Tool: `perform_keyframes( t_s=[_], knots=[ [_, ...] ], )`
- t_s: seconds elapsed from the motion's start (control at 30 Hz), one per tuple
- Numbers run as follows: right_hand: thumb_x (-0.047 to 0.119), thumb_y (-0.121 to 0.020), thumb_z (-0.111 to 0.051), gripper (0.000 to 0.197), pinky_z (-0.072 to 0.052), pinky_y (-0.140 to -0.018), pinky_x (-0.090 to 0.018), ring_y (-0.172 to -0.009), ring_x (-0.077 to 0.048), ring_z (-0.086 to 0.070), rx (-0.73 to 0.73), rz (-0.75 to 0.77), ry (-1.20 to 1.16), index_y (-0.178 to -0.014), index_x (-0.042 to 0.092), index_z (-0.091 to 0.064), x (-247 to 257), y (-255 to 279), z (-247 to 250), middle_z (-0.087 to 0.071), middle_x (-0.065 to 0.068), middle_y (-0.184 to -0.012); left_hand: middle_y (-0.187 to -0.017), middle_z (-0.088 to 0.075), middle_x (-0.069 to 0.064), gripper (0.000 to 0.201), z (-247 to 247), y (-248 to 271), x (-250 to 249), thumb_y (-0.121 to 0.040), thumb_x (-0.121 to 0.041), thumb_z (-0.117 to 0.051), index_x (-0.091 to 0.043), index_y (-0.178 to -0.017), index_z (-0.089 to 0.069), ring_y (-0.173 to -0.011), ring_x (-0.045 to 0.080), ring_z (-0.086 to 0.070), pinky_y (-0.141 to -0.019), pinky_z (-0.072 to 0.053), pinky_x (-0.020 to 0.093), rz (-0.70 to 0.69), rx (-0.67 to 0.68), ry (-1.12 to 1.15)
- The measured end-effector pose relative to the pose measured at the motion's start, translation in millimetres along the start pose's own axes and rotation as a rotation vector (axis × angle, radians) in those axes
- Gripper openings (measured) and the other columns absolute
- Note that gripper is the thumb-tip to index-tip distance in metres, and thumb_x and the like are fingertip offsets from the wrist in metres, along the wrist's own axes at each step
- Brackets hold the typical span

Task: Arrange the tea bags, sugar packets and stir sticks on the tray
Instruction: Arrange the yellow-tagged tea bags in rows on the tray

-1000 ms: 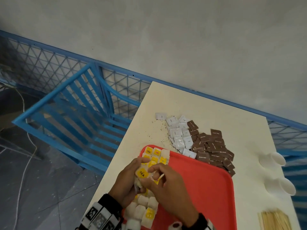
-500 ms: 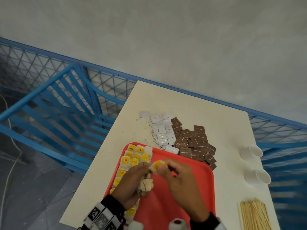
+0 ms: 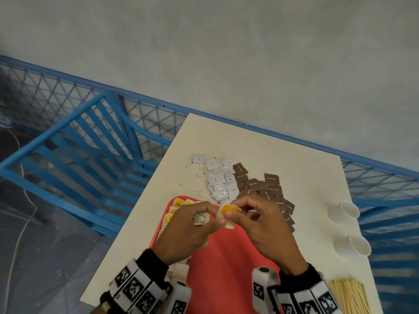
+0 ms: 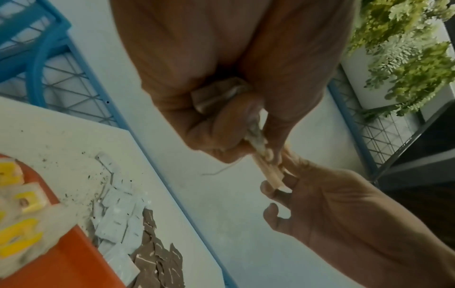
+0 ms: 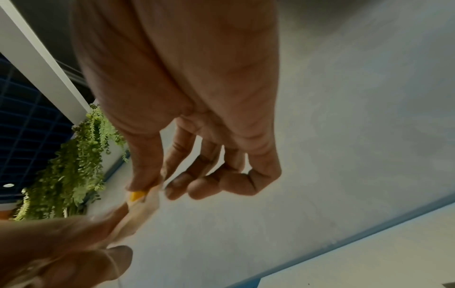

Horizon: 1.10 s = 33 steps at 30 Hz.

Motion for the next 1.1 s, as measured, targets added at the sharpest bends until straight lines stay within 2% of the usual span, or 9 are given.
perform_keyframes(
  t_s=[0.1,0.2,0.33,0.5,0.57,0.7,0.77,0.97,1.1],
  knots=[
    [0.039,-0.084,-0.071,0.011,-0.043,-0.07,-0.017,-0.084,-0.011,-0.062,-0.034,0.021,0.024,-0.082,0.029,-0.076,3,-2,1,-0.067,0.01,-0.088,-0.058,-0.054,0.008,0.013,8,2,-4,-0.079,-0.037,-0.078,-0.035,-0.086,-0.068,-0.045,0.012,-0.049,-0.048,-0.044,0.028,0.01,0.004,-0.067],
    [0.03,-0.089,-0.07,0.01,-0.046,-0.069,-0.02,-0.08,-0.01,-0.063,0.017,0.043,-0.01,-0.089,0.026,-0.079,9,-4,-5,-0.071,0.008,-0.085,-0.062,-0.06,-0.008,0.037,15,0,-14,-0.075,-0.037,-0.081,-0.034,-0.109,-0.067,-0.051,0.002,-0.053,-0.054,-0.046,0.018,-0.022,-0.025,-0.113],
    [0.026,-0.081,-0.078,0.005,-0.043,-0.058,-0.026,-0.062,-0.006,-0.055,-0.056,0.032,-0.135,-0.085,0.024,-0.079,16,-7,0,-0.072,-0.001,-0.076,-0.059,-0.056,0.001,0.017,10,-3,-15,-0.085,-0.03,-0.077,-0.015,-0.091,-0.071,-0.046,0.015,-0.05,-0.047,-0.045,0.029,-0.032,0.019,-0.118],
    [0.027,-0.082,-0.077,0.007,-0.039,-0.06,-0.013,-0.061,-0.001,-0.053,-0.055,0.039,-0.106,-0.085,0.022,-0.08,21,-10,3,-0.071,0.01,-0.076,-0.073,-0.065,-0.004,0.043,24,4,-14,-0.072,-0.053,-0.082,-0.043,-0.11,-0.064,-0.064,0.02,-0.063,-0.065,-0.054,0.031,-0.04,-0.014,-0.277],
    [0.026,-0.08,-0.078,0.006,-0.037,-0.06,-0.01,-0.059,-0.001,-0.052,-0.003,0.041,-0.088,-0.084,0.021,-0.08,23,-10,-2,-0.071,0.008,-0.074,-0.069,-0.059,-0.009,0.044,30,3,-25,-0.073,-0.048,-0.082,-0.043,-0.114,-0.065,-0.062,0.009,-0.057,-0.065,-0.051,0.024,-0.109,-0.093,-0.254],
    [0.024,-0.078,-0.081,0.006,-0.035,-0.056,-0.01,-0.054,0.0,-0.048,-0.017,0.019,-0.105,-0.08,0.019,-0.079,23,-14,-4,-0.068,-0.002,-0.068,-0.057,-0.058,-0.004,0.015,25,0,-26,-0.085,-0.033,-0.075,-0.021,-0.092,-0.072,-0.046,0.008,-0.049,-0.05,-0.042,0.023,-0.119,-0.033,-0.228],
    [0.022,-0.08,-0.08,0.005,-0.036,-0.058,-0.009,-0.056,0.0,-0.05,-0.029,0.026,-0.104,-0.081,0.017,-0.079,23,-16,-4,-0.07,0.001,-0.071,-0.058,-0.059,-0.003,0.01,29,3,-15,-0.086,-0.03,-0.076,-0.024,-0.091,-0.07,-0.045,0.008,-0.052,-0.052,-0.045,0.026,-0.092,-0.021,-0.304],
    [0.028,-0.079,-0.081,0.008,-0.041,-0.059,-0.016,-0.063,-0.009,-0.056,0.027,-0.01,-0.068,-0.08,0.021,-0.078,18,-20,-22,-0.071,0.0,-0.072,-0.059,-0.057,0.012,0.013,43,9,-21,-0.083,-0.037,-0.074,-0.028,-0.092,-0.074,-0.044,0.019,-0.05,-0.044,-0.045,0.027,-0.084,-0.114,-0.111],
    [0.023,-0.081,-0.079,0.009,-0.052,-0.072,-0.029,-0.074,-0.023,-0.064,0.07,-0.014,-0.123,-0.087,0.016,-0.076,22,-27,-44,-0.073,-0.002,-0.079,-0.047,-0.048,-0.001,0.017,57,2,-10,-0.084,-0.033,-0.071,-0.017,-0.078,-0.07,-0.038,0.017,-0.038,-0.039,-0.032,0.02,0.001,-0.164,-0.025]
  ],
)
Point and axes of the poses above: each hand's wrist, its own y-axis away from the middle knuckle, its own z-axis out of the back of the hand, x = y × z, the point moved 8 cm from there along -y, towards the middle knuckle
